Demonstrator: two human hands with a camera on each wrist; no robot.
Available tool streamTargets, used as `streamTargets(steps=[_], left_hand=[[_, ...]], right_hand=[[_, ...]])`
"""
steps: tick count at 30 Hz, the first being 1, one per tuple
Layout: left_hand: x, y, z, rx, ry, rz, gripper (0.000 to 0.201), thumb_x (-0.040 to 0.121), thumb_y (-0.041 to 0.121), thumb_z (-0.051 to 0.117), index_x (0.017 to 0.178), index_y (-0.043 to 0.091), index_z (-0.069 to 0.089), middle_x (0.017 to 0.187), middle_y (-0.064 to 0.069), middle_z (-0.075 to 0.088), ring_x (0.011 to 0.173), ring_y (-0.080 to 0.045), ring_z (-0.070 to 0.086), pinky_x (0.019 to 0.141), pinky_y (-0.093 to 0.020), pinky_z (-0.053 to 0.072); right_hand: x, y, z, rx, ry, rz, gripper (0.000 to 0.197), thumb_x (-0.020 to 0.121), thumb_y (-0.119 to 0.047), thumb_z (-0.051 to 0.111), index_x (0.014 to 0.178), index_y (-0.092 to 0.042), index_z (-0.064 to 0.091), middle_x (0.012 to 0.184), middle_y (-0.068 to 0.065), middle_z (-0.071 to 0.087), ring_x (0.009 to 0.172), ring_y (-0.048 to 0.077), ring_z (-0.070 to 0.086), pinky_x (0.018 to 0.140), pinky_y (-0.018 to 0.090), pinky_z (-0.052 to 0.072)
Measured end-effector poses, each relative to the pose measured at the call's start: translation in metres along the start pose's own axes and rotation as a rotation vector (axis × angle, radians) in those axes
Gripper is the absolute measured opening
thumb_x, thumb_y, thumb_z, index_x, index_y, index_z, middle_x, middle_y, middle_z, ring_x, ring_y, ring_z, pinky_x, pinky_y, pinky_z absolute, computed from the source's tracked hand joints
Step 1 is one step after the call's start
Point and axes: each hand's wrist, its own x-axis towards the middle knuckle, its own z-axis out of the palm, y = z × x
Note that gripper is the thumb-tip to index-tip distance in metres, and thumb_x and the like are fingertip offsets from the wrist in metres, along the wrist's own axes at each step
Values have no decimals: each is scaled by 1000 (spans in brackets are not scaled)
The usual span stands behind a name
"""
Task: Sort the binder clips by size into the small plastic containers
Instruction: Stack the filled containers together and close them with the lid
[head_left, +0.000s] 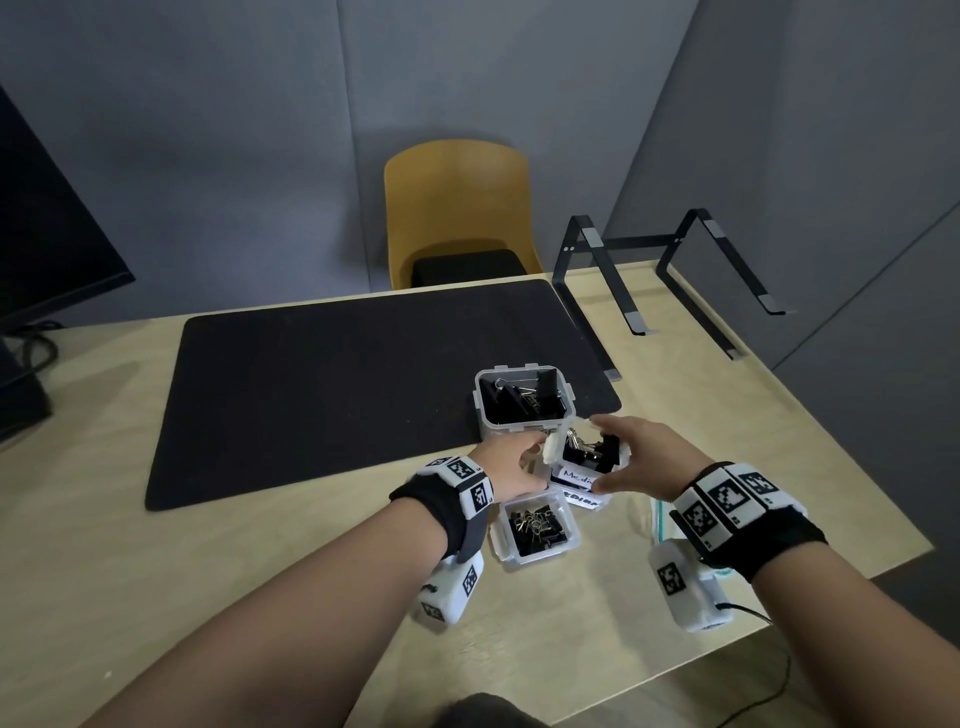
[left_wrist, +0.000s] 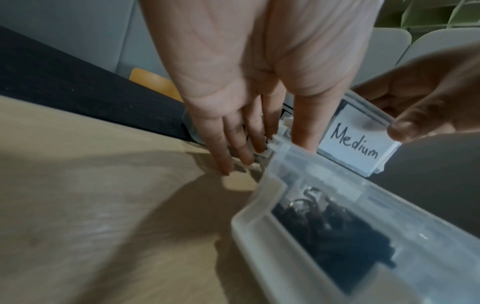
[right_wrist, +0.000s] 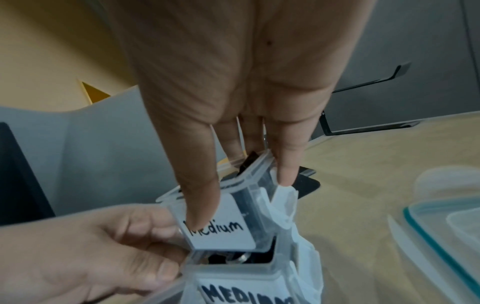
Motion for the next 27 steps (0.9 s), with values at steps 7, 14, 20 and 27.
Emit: streamTargets(steps=[7,14,20,27], left_hand=[[12,7,0,-34,-103,-34,69,78,30,67,141,29,37,129,2,55,115,-19,54,98,-36,47],[17,8,9,-112,-94,-28,88,76,32,75,148,28,24,148,5,38,135,-15,38,106,-25,35],[7,3,10,-57,-42,-23,84,77,37,72,147,24,28,148,2,39,133,-17,40,106,-28,37],[-13,-14,8,-62,-4,-19,75,78,34,69,143,26,32,147,3,39,132,-15,40,100,-27,36]], right_hand=[[-1,8,-11,37,59,55,84,71,-25,79,142,-21,34,139,1,47,127,18,44,101,26,34],[-3,14,-6,68,27,93,81,71,-21,78,140,-21,37,136,2,49,122,18,47,98,26,36],[-4,13,-4,151,21,108,78,71,-22,79,138,-22,40,133,2,51,115,18,50,89,21,34],[-4,7,1,173,43,102,78,70,-22,79,138,-20,41,134,3,51,115,18,50,87,20,32]])
